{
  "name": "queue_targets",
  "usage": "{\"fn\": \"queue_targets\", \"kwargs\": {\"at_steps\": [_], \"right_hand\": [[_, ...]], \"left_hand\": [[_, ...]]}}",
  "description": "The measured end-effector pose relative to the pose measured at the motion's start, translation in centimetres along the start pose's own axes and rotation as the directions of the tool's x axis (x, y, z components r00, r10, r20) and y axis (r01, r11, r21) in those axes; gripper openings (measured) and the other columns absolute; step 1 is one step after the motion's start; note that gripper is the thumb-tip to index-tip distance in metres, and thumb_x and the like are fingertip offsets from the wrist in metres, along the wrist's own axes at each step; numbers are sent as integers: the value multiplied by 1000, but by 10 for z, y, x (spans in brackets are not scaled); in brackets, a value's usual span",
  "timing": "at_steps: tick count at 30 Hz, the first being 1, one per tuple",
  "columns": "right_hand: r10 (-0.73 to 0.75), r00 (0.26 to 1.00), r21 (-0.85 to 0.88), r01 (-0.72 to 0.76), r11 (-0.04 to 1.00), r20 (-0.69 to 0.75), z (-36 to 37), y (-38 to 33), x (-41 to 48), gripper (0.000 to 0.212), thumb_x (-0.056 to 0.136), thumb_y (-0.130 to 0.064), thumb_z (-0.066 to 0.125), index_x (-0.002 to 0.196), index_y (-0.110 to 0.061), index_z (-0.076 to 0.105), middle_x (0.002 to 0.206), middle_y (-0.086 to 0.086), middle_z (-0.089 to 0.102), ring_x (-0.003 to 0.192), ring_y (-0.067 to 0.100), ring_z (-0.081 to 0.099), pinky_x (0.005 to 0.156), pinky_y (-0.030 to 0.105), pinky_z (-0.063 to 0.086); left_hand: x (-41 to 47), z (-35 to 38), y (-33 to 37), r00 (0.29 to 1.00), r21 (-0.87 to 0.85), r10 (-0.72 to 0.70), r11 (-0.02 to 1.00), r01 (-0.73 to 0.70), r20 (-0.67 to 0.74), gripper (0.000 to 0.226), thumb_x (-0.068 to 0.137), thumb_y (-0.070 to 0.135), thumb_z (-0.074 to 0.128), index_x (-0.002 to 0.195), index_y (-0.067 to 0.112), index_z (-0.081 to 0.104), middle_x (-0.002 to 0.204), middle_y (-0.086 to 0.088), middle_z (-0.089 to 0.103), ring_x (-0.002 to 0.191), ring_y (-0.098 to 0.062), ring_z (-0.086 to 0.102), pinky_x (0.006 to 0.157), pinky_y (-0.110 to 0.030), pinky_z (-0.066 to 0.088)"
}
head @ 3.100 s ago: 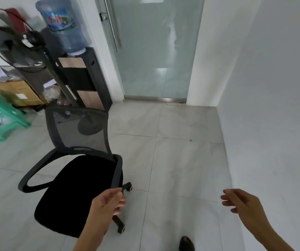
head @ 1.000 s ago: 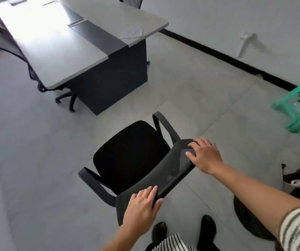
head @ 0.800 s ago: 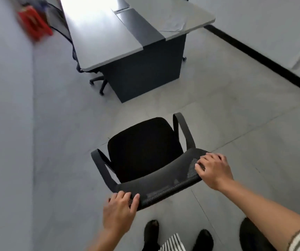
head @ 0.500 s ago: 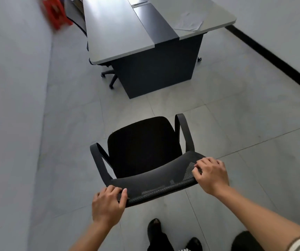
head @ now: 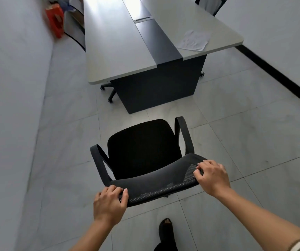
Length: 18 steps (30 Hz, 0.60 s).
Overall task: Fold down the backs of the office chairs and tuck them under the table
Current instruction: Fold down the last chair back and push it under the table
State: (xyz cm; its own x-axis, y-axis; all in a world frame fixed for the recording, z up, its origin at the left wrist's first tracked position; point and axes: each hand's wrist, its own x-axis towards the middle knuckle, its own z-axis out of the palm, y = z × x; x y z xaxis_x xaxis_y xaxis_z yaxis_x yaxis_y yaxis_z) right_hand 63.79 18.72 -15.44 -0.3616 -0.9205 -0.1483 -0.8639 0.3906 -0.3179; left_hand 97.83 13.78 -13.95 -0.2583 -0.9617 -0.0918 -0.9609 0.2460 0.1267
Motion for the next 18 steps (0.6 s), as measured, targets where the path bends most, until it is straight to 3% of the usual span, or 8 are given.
{"fn": "queue_targets", "kwargs": {"at_steps": [8,13,18], "right_hand": [[108,991,-27,-110,994,-78,-15,25,45,23,81,-36,41,78,-23,60,87,-5,66,91,17,54,76,35,38],[152,976,-53,-162,985,-154,-36,61,95,28,78,-40,36,73,-25,60,83,-5,66,87,20,57,71,32,36],[129,972,-63,-143,988,-195,-65,113,164,32,78,-40,35,75,-23,62,85,-2,68,87,22,59,71,34,40]], "left_hand": [[108,-5,28,990,1,134,991,-135,41,48,83,52,29,81,28,71,84,9,68,80,-14,62,72,-33,46],[174,-7,78,986,-72,161,985,-157,54,56,82,57,24,93,28,70,96,10,68,91,-12,59,81,-31,42],[224,-1,143,988,-105,148,984,-142,49,59,82,58,22,90,26,70,91,10,67,88,-11,57,80,-29,39]]}}
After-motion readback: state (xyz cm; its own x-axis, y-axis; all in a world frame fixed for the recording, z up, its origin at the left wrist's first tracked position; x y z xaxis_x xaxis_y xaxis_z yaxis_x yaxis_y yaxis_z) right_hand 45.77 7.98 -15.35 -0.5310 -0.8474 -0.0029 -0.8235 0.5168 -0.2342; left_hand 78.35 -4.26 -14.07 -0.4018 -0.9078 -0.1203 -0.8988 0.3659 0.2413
